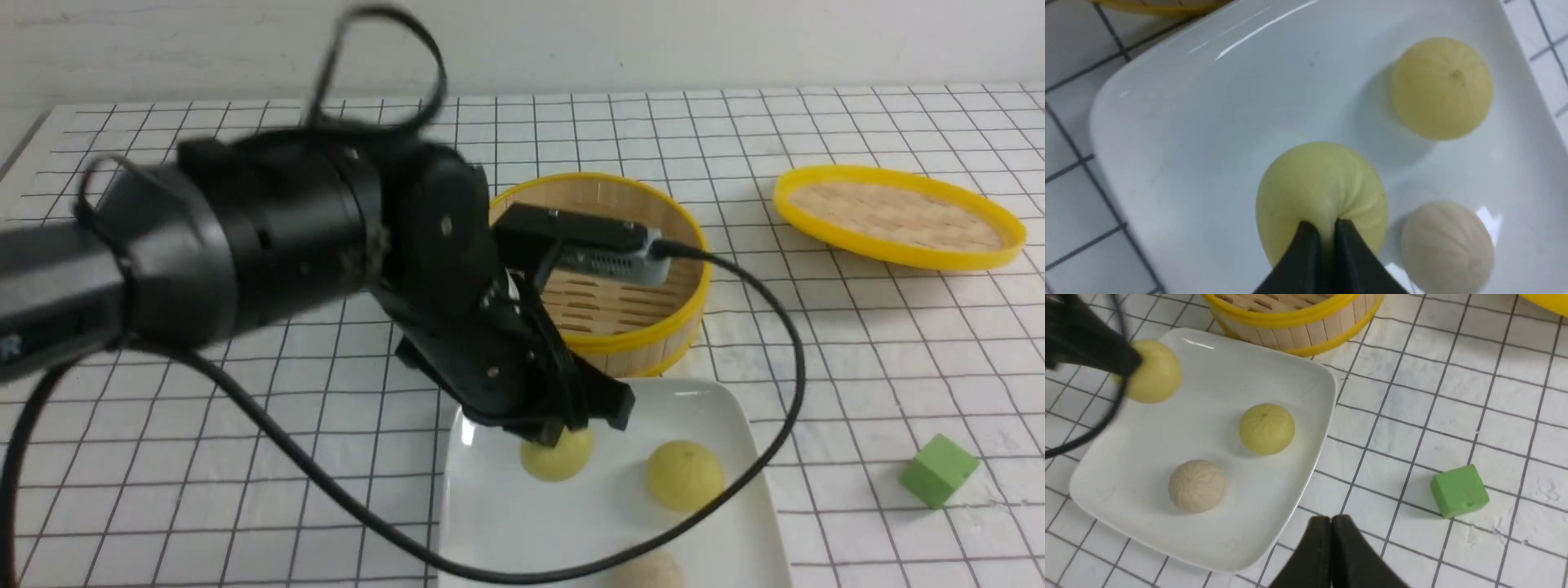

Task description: Put the steamed buns into the plate on the white-black tablecloth.

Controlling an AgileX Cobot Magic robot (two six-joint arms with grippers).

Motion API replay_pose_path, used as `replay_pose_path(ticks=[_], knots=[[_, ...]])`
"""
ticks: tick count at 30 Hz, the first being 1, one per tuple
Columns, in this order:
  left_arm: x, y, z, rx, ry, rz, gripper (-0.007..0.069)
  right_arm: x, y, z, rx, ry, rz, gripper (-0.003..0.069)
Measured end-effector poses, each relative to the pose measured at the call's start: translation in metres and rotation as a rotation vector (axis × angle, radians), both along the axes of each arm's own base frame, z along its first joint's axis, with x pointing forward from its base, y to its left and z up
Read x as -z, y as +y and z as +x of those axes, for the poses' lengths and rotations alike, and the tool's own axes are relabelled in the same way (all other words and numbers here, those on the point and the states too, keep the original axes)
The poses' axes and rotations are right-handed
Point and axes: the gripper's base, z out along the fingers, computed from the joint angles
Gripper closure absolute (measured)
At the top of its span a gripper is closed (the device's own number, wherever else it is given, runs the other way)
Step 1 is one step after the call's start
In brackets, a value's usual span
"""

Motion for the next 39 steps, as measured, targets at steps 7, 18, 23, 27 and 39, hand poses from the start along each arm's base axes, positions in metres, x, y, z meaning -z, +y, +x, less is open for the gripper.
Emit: replay_pose_path(ticks=[7, 18, 23, 27, 39], knots=[[0.024, -0.004, 0.007, -0.052, -0.018, -0.026, 0.0400, -0.003, -0.017, -0.076, 0.159, -0.245, -0.029, 0.0647], [0.012, -0.001, 0.005, -0.047, -0.051, -0.043, 0.0279, 0.065, -0.027, -0.068, 0.330, -0.572, 0.097, 0.0647], [0.009, 0.002, 0.003, -0.032, -0.055, -0.015, 0.0429, 0.067, -0.027, -0.064, 0.340, -0.599, 0.128, 0.0647], [0.009, 0.004, 0.003, -0.024, -0.056, 0.004, 0.0575, 0.066, -0.028, -0.064, 0.345, -0.617, 0.119, 0.0646], [0.011, 0.005, 0.001, -0.020, -0.037, 0.023, 0.0622, 0.066, -0.028, -0.064, 0.346, -0.615, 0.116, 0.0631]])
